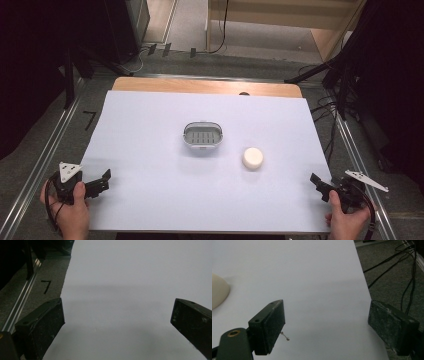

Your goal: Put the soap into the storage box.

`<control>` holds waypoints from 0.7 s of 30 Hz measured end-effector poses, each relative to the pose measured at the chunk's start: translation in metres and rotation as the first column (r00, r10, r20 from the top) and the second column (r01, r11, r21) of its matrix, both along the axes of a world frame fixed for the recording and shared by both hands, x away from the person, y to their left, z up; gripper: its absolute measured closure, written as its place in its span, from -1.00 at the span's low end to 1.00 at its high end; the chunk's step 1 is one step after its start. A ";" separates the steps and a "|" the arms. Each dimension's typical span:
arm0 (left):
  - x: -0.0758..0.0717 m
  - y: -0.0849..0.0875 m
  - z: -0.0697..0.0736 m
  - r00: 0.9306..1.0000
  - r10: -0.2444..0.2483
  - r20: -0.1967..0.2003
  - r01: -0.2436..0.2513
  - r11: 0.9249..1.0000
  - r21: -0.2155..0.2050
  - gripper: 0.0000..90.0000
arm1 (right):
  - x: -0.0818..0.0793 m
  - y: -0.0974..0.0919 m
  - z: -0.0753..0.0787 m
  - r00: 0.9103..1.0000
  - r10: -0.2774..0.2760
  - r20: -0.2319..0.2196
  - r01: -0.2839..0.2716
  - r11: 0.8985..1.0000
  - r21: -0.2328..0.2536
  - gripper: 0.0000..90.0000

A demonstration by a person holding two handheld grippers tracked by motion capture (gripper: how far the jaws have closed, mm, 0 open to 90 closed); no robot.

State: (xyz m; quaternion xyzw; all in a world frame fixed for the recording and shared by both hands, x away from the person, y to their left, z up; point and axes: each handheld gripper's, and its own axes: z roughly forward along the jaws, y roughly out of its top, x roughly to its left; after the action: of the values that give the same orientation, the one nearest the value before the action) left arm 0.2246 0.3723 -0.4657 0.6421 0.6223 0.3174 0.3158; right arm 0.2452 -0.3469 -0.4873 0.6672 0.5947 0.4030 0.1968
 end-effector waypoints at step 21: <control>-0.001 0.000 0.000 1.000 0.002 0.008 -0.002 1.000 0.000 -1.00 | 0.026 0.038 0.013 0.980 0.186 -0.067 -0.191 0.979 -0.070 -0.72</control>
State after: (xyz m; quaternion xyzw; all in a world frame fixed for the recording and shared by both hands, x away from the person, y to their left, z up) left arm 0.2234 0.3724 -0.4653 0.6403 0.6217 0.3202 0.3178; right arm 0.2708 -0.3090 -0.4744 0.6115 0.6759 0.3768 0.1650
